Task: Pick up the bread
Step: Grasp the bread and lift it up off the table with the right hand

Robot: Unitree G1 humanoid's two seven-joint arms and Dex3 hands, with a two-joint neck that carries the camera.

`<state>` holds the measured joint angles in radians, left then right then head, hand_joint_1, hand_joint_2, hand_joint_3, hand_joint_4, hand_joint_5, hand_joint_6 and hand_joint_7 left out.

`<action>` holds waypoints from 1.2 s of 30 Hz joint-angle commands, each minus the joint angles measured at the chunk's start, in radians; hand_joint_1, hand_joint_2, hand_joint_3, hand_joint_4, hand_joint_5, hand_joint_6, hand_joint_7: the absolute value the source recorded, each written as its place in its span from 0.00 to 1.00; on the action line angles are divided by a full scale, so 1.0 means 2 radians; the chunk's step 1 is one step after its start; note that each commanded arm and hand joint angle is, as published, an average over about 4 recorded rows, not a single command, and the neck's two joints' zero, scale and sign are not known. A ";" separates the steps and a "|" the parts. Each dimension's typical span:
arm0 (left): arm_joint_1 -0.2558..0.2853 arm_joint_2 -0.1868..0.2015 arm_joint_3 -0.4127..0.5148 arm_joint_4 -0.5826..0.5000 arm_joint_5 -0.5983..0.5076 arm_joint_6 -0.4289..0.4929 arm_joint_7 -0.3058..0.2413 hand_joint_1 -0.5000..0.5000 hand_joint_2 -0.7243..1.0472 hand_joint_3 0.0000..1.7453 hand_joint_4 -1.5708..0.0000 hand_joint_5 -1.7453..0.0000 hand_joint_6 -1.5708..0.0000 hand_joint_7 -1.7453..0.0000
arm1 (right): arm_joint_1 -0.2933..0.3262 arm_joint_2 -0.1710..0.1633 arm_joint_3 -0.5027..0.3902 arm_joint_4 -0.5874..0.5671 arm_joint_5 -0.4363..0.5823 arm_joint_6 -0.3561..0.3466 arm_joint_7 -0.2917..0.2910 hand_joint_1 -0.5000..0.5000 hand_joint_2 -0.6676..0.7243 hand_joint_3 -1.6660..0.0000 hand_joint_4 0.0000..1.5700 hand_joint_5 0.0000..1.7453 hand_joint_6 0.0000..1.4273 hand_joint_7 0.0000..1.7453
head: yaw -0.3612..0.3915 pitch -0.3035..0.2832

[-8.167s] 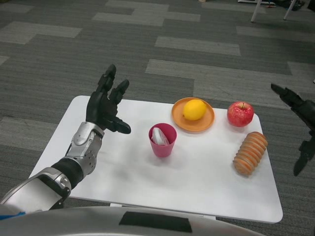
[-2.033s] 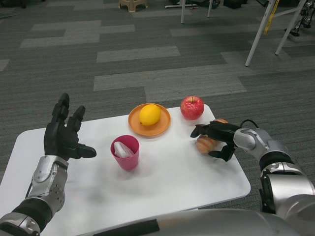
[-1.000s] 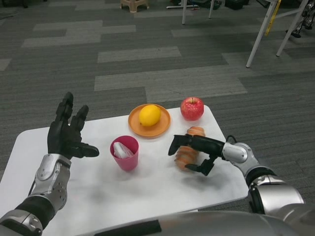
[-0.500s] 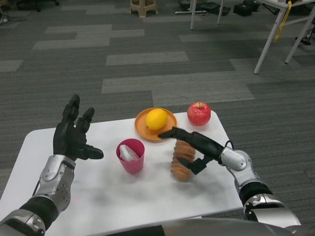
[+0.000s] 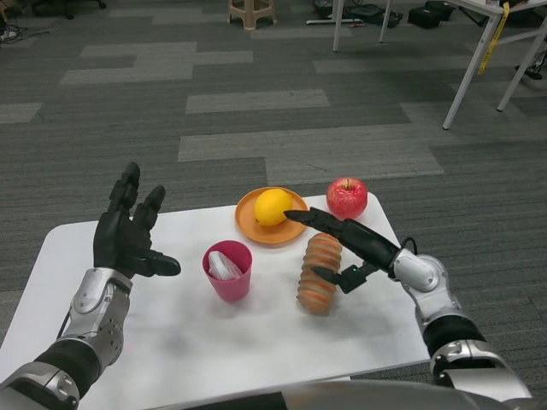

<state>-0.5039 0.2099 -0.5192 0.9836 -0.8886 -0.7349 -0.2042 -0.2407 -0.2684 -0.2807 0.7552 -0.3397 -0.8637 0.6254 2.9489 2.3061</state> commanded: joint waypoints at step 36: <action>0.006 0.010 -0.011 -0.009 -0.001 -0.004 -0.001 1.00 0.15 0.05 1.00 0.76 1.00 1.00 | -0.157 -0.121 0.231 0.008 -0.197 -0.106 0.026 0.12 0.14 0.43 0.00 0.00 0.00 0.00 | -0.003 0.022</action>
<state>-0.4912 0.2161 -0.5407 0.9716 -0.8897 -0.7384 -0.2059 -0.5205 -0.5196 0.1753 0.7454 -0.7247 -1.0671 0.6759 2.9413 2.3484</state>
